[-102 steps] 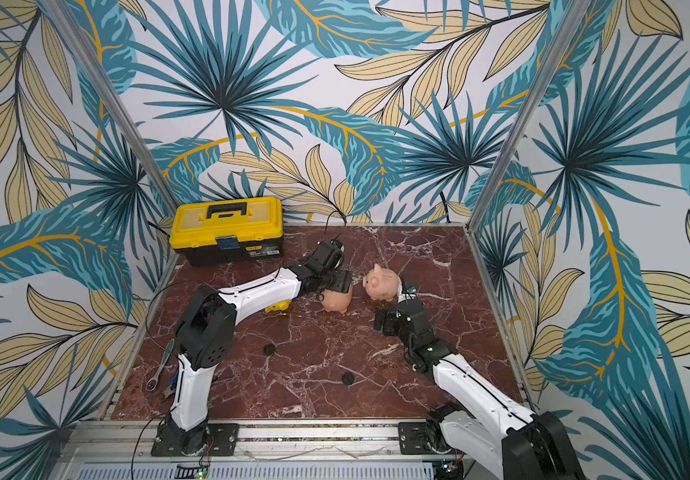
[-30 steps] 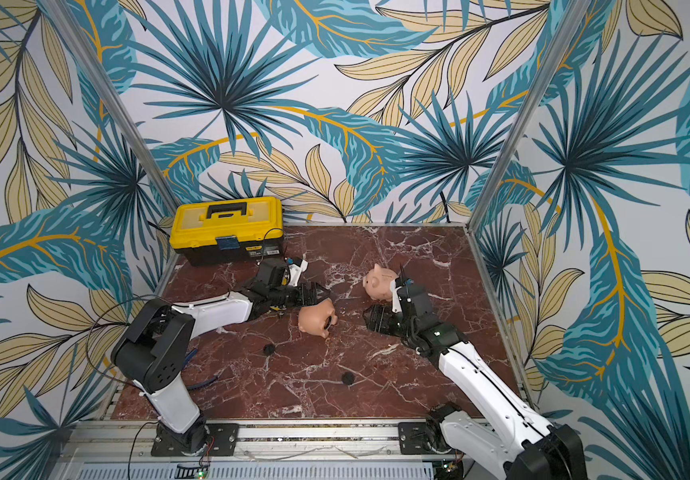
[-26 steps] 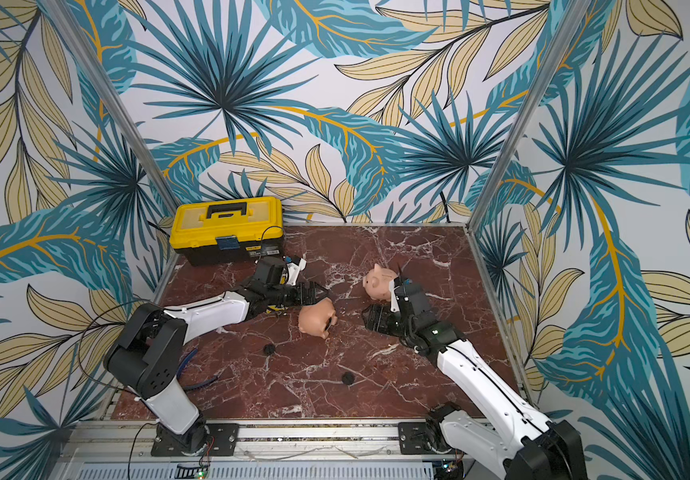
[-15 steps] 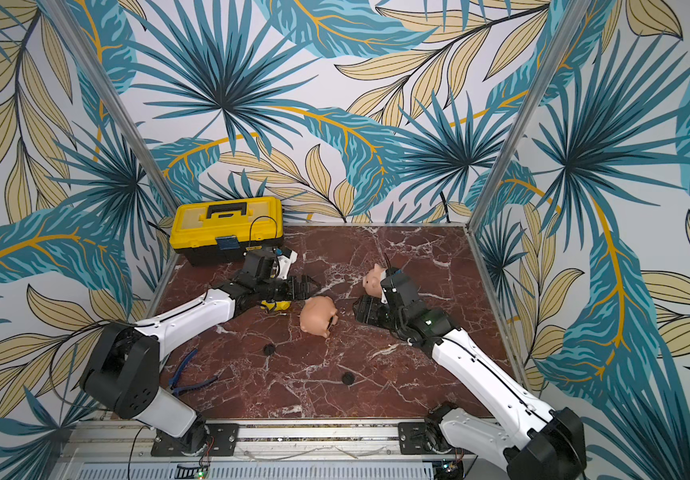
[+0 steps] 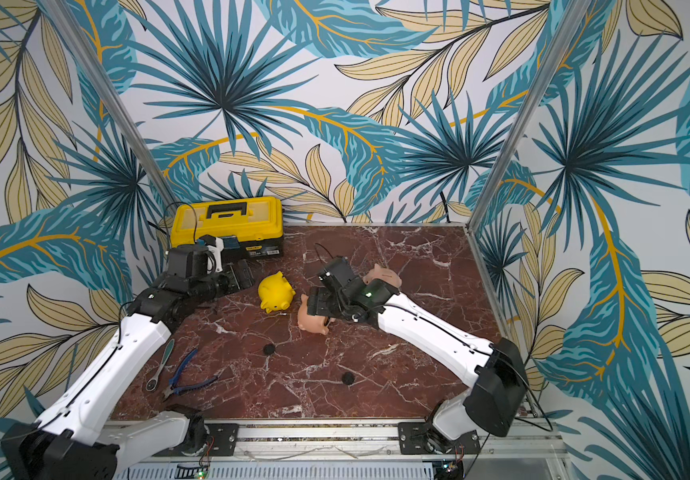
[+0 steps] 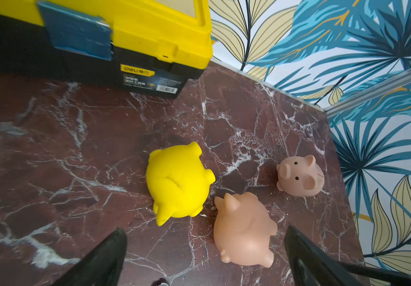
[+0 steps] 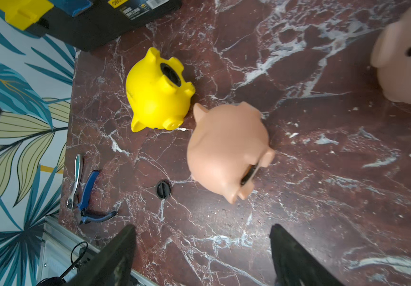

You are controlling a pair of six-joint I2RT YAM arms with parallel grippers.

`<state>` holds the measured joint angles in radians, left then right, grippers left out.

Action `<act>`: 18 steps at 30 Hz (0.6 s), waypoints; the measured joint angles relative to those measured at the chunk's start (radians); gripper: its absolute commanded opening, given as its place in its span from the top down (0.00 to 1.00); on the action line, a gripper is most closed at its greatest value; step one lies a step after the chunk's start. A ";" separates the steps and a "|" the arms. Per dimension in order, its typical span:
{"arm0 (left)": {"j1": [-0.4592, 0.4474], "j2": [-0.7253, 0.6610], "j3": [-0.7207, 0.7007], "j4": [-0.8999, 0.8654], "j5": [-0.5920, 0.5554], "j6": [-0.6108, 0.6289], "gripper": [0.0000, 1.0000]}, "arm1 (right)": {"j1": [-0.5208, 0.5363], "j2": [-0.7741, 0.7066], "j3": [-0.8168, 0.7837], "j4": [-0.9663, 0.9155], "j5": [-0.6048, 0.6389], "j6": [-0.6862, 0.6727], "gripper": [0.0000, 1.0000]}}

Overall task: Close piggy banks
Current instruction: Pick up the knob at the center of the board.

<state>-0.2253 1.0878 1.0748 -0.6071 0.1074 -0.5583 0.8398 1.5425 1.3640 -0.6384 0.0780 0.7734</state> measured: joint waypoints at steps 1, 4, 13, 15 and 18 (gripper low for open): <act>0.000 -0.026 -0.005 -0.013 -0.022 0.000 0.01 | 0.023 0.034 0.027 0.000 0.008 0.001 0.18; 0.009 -0.064 -0.013 -0.051 -0.078 -0.001 0.00 | 0.078 0.132 0.104 -0.002 0.027 0.001 0.19; 0.017 -0.126 -0.043 -0.126 -0.223 -0.008 0.00 | 0.150 0.402 0.270 0.005 0.045 0.000 0.25; 0.018 -0.144 -0.045 -0.134 -0.247 -0.008 0.00 | 0.154 0.441 0.286 0.007 0.045 0.001 0.27; 0.018 -0.168 -0.048 -0.140 -0.270 -0.007 0.01 | 0.159 0.492 0.315 0.006 0.045 0.000 0.30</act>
<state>-0.2070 0.9195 1.0264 -0.7471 -0.1631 -0.5652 0.9993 2.0346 1.6794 -0.6327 0.1226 0.7734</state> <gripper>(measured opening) 0.995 0.710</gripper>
